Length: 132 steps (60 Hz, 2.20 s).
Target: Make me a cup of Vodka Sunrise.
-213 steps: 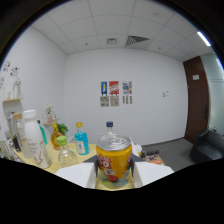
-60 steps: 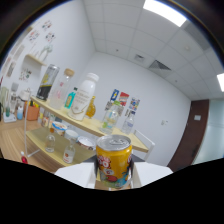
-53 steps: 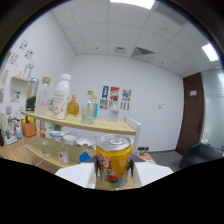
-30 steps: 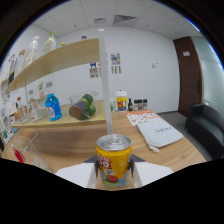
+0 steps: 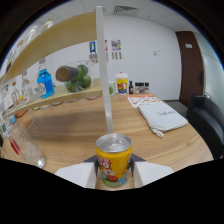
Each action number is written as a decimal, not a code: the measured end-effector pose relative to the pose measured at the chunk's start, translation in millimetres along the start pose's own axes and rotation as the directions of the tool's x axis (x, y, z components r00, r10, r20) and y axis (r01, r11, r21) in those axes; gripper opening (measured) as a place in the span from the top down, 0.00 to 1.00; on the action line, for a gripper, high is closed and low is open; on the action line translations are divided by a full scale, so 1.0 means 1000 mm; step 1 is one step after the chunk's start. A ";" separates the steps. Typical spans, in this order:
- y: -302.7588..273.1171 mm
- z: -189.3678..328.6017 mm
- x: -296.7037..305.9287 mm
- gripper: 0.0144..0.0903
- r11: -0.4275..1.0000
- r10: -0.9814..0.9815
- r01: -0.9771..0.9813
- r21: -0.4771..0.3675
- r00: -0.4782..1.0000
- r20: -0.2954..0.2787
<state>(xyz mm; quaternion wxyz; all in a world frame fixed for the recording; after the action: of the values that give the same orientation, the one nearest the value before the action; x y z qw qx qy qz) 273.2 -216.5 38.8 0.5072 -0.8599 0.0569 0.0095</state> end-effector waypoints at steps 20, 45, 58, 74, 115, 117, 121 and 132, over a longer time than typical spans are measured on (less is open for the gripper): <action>0.016 -0.013 0.005 0.36 0.995 -0.081 0.078 -0.061 0.995 -0.055; -0.041 -0.138 -0.082 0.06 0.994 -0.070 0.074 0.083 0.996 -0.048; -0.011 -0.169 -0.174 0.06 0.994 -0.066 0.062 0.095 0.997 0.032; -0.052 -0.155 -0.264 0.05 0.982 -0.085 0.066 0.174 0.991 0.101; -0.147 0.006 -0.337 0.70 0.982 -0.104 0.099 0.163 0.994 0.025; -0.147 0.006 -0.337 0.71 0.982 -0.104 0.099 0.163 0.994 0.025; -0.147 0.005 -0.337 0.71 0.982 -0.110 0.105 0.157 0.994 0.027; -0.155 -0.012 -0.340 0.73 0.976 -0.137 0.128 0.176 0.990 0.038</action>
<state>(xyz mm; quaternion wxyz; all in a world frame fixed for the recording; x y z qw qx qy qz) -48.7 -122.5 204.7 0.5808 -0.8139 -0.0126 -0.0080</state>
